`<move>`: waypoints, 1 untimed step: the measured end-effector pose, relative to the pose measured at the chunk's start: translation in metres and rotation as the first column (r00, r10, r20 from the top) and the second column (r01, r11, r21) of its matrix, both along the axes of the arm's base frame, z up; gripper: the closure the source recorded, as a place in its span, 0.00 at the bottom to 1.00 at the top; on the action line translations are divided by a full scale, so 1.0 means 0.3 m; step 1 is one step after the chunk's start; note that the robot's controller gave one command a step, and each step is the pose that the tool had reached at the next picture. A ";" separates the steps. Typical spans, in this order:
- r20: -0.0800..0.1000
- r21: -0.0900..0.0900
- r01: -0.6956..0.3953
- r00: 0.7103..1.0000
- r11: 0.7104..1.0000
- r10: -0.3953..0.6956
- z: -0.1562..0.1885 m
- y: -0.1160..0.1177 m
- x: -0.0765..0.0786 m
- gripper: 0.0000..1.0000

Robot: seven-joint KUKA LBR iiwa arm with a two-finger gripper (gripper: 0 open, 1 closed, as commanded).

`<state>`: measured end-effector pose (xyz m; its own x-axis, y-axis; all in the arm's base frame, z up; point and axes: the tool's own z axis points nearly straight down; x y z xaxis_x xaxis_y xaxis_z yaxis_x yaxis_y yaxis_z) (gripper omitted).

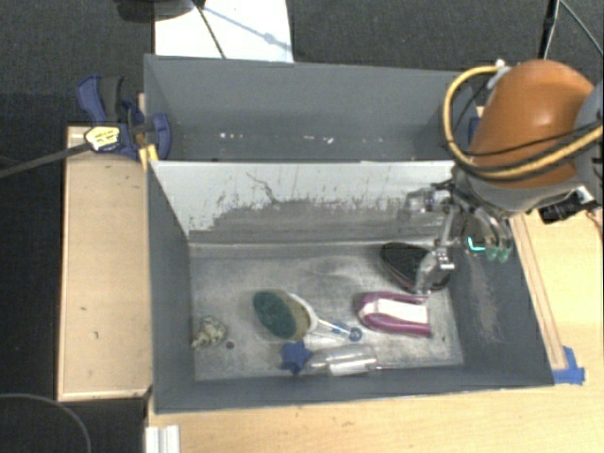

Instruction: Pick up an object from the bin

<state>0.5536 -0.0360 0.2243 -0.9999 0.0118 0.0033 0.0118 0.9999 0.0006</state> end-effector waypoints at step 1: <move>0.007 0.000 -0.150 0.989 0.989 0.150 -0.422 -0.138 -0.006 0.00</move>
Offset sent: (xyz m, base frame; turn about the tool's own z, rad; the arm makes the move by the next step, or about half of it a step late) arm -0.0029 -0.0406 -0.1260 -0.1535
